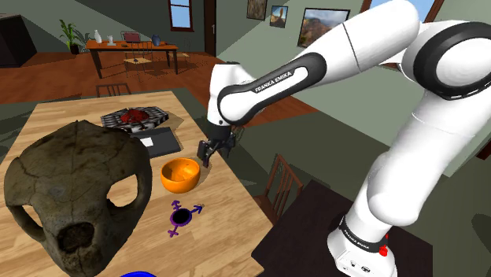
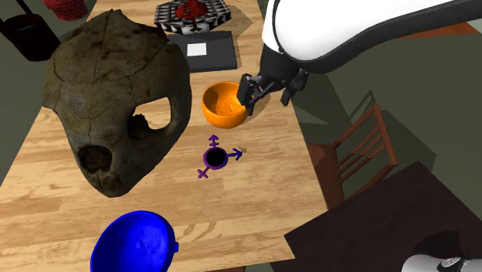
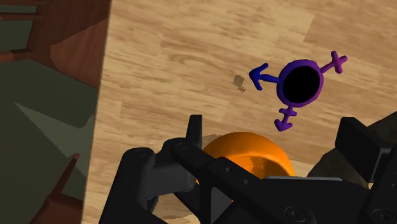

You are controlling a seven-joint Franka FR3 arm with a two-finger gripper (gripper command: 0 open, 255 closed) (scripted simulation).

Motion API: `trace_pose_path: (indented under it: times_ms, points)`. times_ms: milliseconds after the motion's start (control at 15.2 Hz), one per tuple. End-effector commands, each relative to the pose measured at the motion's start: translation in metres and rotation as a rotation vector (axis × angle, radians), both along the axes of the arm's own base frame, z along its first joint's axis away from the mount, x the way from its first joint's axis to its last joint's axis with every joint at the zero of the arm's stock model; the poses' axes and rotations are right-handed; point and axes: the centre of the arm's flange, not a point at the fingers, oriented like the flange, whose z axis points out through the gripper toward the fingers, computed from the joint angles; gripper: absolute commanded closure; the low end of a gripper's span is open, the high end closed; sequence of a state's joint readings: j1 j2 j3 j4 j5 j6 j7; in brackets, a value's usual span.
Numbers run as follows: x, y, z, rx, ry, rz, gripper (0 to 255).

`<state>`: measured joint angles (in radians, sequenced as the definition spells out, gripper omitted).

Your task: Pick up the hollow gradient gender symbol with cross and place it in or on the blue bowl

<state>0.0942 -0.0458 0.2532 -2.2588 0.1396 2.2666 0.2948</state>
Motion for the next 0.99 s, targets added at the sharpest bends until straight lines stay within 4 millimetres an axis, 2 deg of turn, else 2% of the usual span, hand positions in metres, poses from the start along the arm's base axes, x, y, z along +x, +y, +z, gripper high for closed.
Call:
trace_pose_path:
  times_ms: [0, 924]
  points:
    - [0.014, 0.013, -0.020, 0.000, 0.009, 0.011, 0]
    - [0.088, 0.110, -0.164, -0.002, 0.072, 0.086, 0]
